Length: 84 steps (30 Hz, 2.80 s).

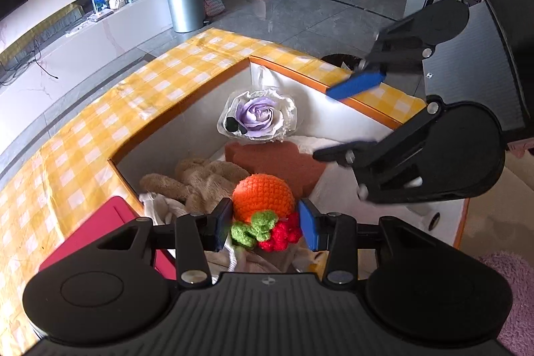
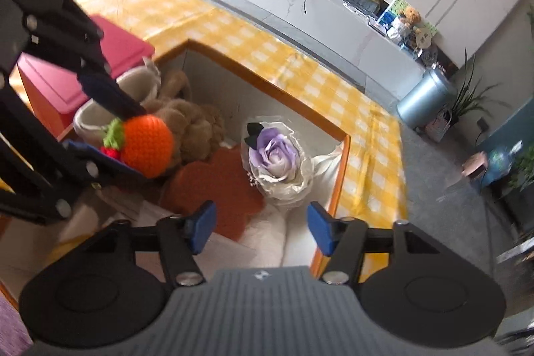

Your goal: Organize soft objects

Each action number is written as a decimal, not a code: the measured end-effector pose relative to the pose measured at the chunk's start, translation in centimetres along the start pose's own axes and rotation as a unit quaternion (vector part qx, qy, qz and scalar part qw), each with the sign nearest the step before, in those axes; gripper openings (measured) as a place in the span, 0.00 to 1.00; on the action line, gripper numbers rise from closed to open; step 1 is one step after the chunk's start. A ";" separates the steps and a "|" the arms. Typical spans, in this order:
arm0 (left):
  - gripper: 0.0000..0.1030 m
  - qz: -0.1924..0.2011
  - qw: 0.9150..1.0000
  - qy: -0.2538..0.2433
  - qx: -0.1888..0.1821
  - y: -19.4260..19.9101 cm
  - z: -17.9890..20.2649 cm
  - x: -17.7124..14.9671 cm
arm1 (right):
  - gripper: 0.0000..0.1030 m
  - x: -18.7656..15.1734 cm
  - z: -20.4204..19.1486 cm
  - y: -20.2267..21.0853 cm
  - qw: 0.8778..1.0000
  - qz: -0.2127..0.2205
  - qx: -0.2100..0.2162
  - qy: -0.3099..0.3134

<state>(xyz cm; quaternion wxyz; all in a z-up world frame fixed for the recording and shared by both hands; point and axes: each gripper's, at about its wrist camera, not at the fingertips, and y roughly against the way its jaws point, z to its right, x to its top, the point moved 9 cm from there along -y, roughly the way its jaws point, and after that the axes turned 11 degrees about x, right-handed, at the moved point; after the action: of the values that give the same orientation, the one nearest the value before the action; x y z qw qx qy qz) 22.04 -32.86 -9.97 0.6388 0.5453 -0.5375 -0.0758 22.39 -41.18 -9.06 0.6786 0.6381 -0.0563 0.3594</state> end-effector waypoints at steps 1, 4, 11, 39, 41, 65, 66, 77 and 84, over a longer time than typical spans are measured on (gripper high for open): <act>0.47 -0.004 1.000 -0.002 -0.007 0.1 0.2 -0.2 | 0.36 -0.1 -0.3 0.0 1.000 0.000 0.005 -0.010; 0.47 -0.020 1.000 -0.015 -0.018 0.3 0.9 -0.9 | 0.32 -0.5 -1.1 0.0 1.000 0.001 0.008 -0.029; 0.47 -0.119 0.992 0.007 -0.035 0.5 1.5 -3.4 | 0.32 -1.8 -2.1 1.3 0.997 0.023 0.014 -0.066; 0.53 -0.007 0.999 0.007 0.044 12.1 1.0 -2.0 | 0.77 -3.5 -3.1 11.1 0.982 0.088 0.002 -0.167; 0.53 0.025 0.998 0.025 0.054 14.3 0.2 -2.2 | 0.81 -3.3 -3.7 12.4 0.977 0.106 0.005 -0.183; 0.90 0.214 0.918 0.211 0.260 25.9 -6.9 -12.2 | 0.97 -4.8 -16.6 15.2 0.934 0.222 -0.096 -0.261; 0.90 0.208 0.915 0.216 0.269 25.7 -7.0 -12.7 | 0.97 -5.0 -16.9 14.9 0.934 0.221 -0.099 -0.263; 0.90 0.102 0.936 0.216 0.259 21.7 -5.8 -17.1 | 0.97 -7.4 -18.0 10.6 0.938 0.151 -0.125 -0.285; 0.90 0.075 0.942 0.213 0.248 20.3 -4.7 -18.4 | 0.97 -8.2 -17.7 9.4 0.939 0.139 -0.124 -0.290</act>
<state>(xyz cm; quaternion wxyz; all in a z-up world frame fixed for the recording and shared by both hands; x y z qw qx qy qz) 8.20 -9.36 -4.54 0.5864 0.6482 -0.4301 0.2259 4.34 -29.18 -8.83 0.6496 0.6113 -0.3833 0.2396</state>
